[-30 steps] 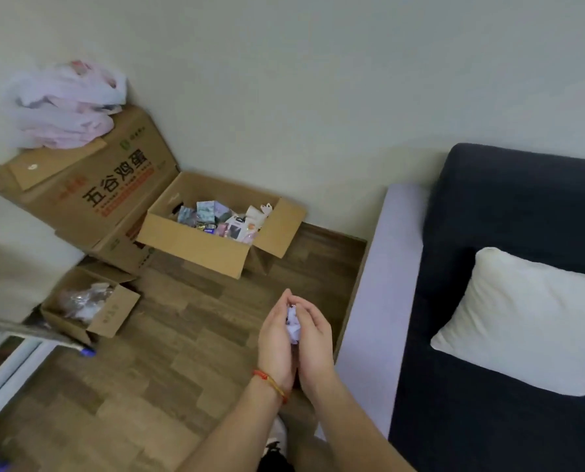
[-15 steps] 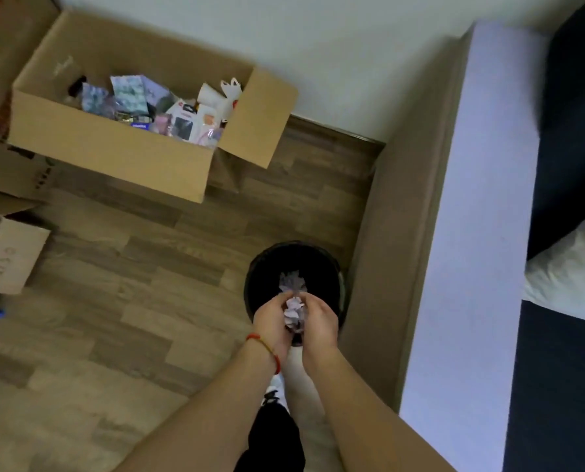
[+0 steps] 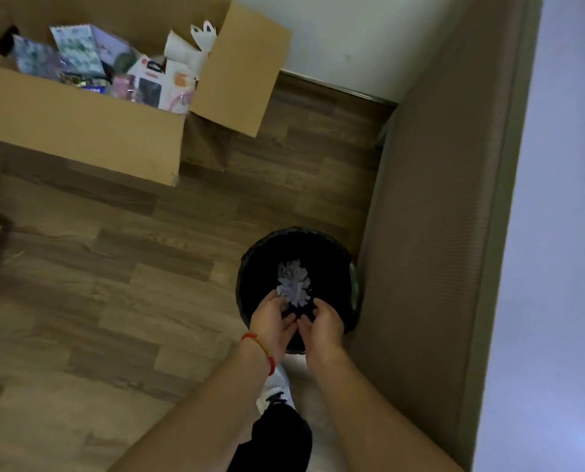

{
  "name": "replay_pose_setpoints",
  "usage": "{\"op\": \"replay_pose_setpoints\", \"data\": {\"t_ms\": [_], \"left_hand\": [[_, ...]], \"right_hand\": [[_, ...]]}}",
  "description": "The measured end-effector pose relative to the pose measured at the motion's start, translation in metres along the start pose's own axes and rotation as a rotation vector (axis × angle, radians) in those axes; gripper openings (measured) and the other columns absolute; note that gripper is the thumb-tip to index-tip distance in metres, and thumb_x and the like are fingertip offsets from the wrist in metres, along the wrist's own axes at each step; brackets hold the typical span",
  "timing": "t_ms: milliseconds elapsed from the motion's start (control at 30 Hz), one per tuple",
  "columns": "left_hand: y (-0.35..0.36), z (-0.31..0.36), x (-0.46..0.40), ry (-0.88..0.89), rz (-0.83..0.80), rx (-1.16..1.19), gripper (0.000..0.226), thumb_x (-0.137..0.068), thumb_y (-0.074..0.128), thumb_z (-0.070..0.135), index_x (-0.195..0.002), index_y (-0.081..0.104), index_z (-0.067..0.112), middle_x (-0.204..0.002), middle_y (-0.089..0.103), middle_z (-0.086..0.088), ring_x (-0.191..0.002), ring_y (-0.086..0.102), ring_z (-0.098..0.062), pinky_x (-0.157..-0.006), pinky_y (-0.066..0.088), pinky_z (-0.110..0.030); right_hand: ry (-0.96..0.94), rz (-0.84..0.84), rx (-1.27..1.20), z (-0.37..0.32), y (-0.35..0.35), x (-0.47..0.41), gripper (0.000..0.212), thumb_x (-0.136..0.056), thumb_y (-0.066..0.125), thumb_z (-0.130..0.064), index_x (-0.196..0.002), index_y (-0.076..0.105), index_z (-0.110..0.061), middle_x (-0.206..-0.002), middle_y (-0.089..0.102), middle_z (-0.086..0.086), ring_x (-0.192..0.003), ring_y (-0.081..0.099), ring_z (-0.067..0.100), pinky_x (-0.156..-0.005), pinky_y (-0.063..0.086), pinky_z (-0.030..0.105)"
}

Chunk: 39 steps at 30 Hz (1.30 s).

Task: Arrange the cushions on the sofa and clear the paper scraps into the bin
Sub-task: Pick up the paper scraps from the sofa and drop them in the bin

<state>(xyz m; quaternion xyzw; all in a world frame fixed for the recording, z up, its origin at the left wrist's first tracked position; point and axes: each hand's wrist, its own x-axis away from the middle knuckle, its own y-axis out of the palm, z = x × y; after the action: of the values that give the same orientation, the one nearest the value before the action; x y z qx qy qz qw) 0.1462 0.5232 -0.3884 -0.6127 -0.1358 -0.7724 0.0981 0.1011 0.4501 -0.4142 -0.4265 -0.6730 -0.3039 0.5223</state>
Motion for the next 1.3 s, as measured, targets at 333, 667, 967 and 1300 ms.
{"op": "replay_pose_setpoints", "data": {"t_ms": [333, 667, 967, 1300], "left_hand": [[0.012, 0.031, 0.043, -0.009, -0.078, -0.107, 0.041, -0.111, 0.051, 0.022, -0.15, 0.051, 0.01, -0.143, 0.059, -0.014, -0.124, 0.062, -0.029, -0.113, 0.047, -0.043], [0.08, 0.078, 0.234, 0.228, -0.19, -0.274, 0.03, -0.108, 0.056, 0.024, -0.135, 0.064, 0.013, -0.132, 0.069, -0.012, -0.12, 0.066, -0.028, -0.09, 0.054, -0.039], [0.168, 0.054, 0.457, 0.544, -0.445, -0.42, 0.022, -0.106, 0.058, 0.024, -0.121, 0.07, 0.012, -0.107, 0.08, -0.014, -0.102, 0.075, -0.03, -0.09, 0.057, -0.043], [0.198, -0.064, 0.69, 0.922, -0.633, -0.623, 0.025, -0.107, 0.058, 0.03, -0.124, 0.069, 0.015, -0.121, 0.074, -0.009, -0.113, 0.072, -0.024, -0.098, 0.058, -0.041]], "right_hand": [[-0.036, -0.075, 0.029, -0.028, 0.007, 0.046, 0.026, -0.108, 0.049, -0.015, -0.126, 0.064, -0.004, -0.124, 0.066, 0.016, -0.114, 0.065, 0.027, -0.103, 0.052, 0.04], [-0.199, -0.304, 0.007, -0.143, -0.015, 0.236, 0.023, -0.105, 0.058, -0.021, -0.118, 0.071, -0.007, -0.118, 0.074, 0.014, -0.111, 0.071, 0.024, -0.096, 0.058, 0.038], [-0.638, -0.454, 0.281, -0.254, -0.127, 0.454, 0.028, -0.106, 0.05, -0.024, -0.116, 0.072, -0.01, -0.098, 0.076, 0.004, -0.096, 0.072, 0.015, -0.099, 0.057, 0.04], [-1.086, -0.46, 0.302, -0.277, -0.306, 0.619, 0.023, -0.104, 0.055, -0.039, -0.115, 0.071, -0.027, -0.113, 0.075, -0.004, -0.106, 0.072, 0.012, -0.094, 0.06, 0.037]]}}
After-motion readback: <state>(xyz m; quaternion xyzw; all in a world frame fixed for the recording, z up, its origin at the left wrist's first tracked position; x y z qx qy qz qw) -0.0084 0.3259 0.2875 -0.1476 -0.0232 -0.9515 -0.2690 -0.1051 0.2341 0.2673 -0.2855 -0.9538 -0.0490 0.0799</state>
